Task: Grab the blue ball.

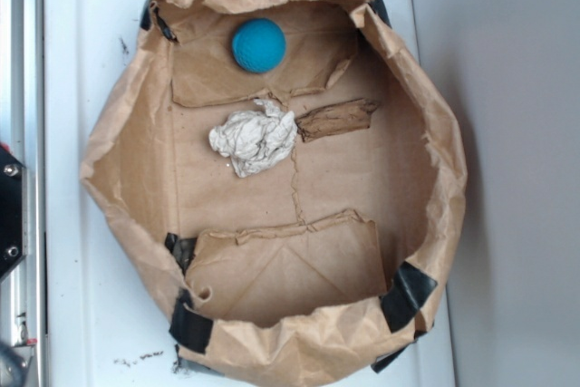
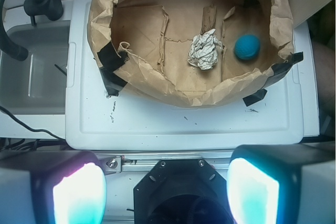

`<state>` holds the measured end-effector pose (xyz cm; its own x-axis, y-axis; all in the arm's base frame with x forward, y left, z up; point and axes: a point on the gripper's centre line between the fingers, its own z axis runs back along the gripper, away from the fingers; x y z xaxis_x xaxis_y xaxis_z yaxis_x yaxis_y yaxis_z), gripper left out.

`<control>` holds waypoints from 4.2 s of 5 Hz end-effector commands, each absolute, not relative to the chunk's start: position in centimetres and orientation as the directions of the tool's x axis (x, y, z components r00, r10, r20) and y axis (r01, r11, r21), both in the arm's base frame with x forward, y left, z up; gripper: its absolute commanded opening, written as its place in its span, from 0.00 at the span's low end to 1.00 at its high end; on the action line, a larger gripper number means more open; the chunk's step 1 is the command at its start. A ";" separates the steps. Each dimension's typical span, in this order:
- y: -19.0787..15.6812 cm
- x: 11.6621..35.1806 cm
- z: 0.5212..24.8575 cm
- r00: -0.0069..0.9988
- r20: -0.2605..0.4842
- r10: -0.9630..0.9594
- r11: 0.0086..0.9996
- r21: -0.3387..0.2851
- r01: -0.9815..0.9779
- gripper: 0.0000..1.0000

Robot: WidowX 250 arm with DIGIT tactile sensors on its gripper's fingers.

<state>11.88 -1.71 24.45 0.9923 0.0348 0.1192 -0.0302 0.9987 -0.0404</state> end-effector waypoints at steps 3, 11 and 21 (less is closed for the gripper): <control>-0.4 18.4 19.5 0.982 0.118 0.147 0.984 0.088 -0.158 1.00; 4.3 26.3 14.6 0.411 -0.032 0.911 0.406 -0.112 -0.907 1.00; 10.5 26.3 9.6 0.123 0.096 0.988 0.127 -0.033 -0.991 1.00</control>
<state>26.82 9.08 8.12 0.1659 0.9837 0.0698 -0.9861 0.1650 0.0188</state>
